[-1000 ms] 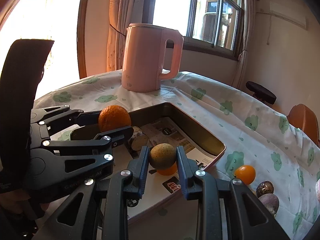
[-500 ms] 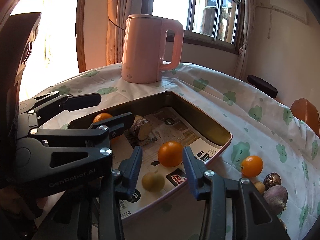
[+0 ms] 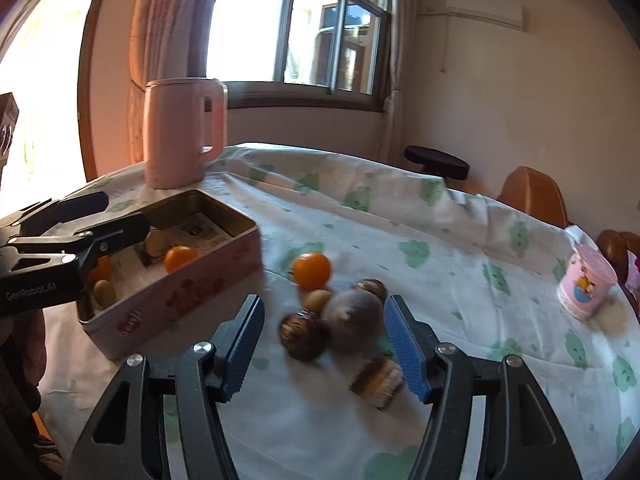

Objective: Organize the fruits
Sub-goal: 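Open the right tool to drop the kiwi while the left tool drops the orange into the tin, then grasp a striped cake roll with the right tool while the left tool grasps a dark brown round fruit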

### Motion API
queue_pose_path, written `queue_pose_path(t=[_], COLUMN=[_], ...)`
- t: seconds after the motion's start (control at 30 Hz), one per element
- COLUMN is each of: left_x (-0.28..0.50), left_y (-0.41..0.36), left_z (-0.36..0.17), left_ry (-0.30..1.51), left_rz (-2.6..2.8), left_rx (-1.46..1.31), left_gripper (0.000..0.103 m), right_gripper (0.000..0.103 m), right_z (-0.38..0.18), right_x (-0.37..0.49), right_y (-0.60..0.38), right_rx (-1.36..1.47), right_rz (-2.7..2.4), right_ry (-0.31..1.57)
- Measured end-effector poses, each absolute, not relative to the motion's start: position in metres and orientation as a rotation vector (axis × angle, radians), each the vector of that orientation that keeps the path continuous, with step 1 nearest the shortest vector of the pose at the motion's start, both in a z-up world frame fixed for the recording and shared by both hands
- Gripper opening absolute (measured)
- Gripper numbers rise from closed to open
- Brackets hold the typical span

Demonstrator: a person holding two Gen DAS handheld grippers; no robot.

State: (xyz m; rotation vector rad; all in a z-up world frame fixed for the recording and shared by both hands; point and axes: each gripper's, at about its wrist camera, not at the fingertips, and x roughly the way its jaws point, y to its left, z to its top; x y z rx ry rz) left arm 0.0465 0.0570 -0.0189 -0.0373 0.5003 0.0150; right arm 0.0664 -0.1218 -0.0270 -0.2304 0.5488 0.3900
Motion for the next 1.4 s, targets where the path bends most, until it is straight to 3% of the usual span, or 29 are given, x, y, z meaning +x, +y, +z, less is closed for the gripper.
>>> queue_pose_path(t=[0.3, 0.63, 0.77, 1.4], left_x=[0.060, 0.065, 0.066, 0.075], left_y=[0.002, -0.008, -0.007, -0.015], left_z=[-0.032, -0.036, -0.036, -0.038], left_ry=[0.554, 0.571, 0.571, 0.587], left_rz=[-0.044, -0.047, -0.049, -0.059], left_rx=[0.051, 0.072, 0.065, 0.089], left_gripper=[0.087, 0.087, 0.087, 0.087], right_gripper=[0.065, 0.064, 0.045, 0.044], right_z=[-0.042, -0.056, -0.062, -0.050], right_x=[0.085, 0.096, 0.101, 0.100], right_y=[-0.155, -0.156, -0.158, -0.163], right_rx=[-0.154, -0.128, -0.109, -0.164], right_rz=[0.321, 0.371, 0.387, 0.311], right_ry=[0.662, 0.765, 0.808, 0.740])
